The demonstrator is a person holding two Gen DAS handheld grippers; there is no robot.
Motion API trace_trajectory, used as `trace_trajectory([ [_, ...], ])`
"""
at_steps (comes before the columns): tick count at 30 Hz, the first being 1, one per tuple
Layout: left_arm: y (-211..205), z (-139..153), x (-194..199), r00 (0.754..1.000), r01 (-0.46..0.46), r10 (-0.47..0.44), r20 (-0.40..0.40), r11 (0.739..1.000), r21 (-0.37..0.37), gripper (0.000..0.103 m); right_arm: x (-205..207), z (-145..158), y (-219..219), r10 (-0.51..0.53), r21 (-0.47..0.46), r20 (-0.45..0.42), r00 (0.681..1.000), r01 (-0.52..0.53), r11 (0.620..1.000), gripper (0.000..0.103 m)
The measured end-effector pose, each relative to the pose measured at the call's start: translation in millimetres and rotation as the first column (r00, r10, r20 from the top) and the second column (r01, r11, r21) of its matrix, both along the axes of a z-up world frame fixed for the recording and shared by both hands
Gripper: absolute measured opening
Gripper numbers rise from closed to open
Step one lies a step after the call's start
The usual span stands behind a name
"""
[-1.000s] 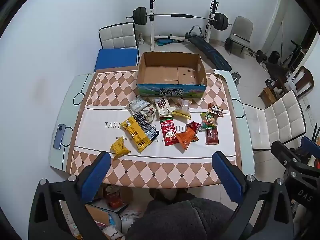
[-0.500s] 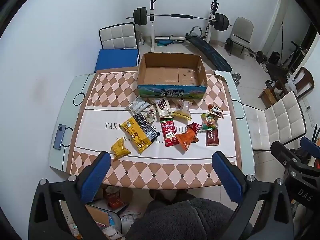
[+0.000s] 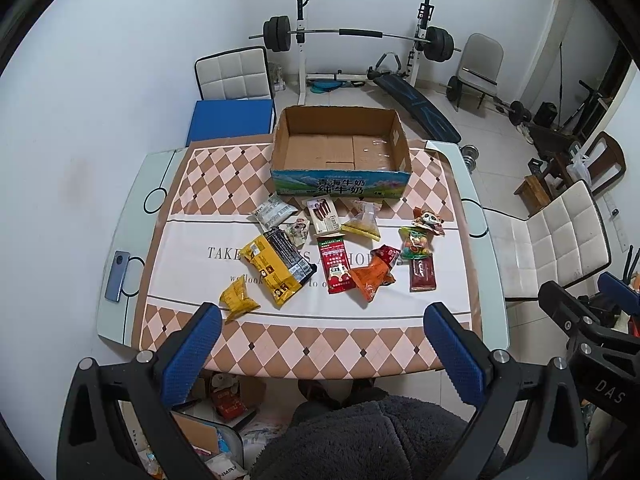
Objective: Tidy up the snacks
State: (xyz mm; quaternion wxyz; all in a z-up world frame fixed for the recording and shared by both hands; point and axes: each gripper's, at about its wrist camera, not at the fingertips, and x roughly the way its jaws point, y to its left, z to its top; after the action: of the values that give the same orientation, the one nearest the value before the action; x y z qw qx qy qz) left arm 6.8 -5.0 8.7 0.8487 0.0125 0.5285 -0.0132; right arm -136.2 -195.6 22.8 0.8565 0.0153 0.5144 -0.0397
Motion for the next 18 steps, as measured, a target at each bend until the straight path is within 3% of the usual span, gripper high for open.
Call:
trace_trajectory([
  [18, -11, 1, -3, 1.0, -0.001, 0.001, 0.013, 1.0, -0.004, 0.103, 1, -2, -2, 0.002, 0.002, 0.006, 1.0, -0.002, 1.0, 0.103],
])
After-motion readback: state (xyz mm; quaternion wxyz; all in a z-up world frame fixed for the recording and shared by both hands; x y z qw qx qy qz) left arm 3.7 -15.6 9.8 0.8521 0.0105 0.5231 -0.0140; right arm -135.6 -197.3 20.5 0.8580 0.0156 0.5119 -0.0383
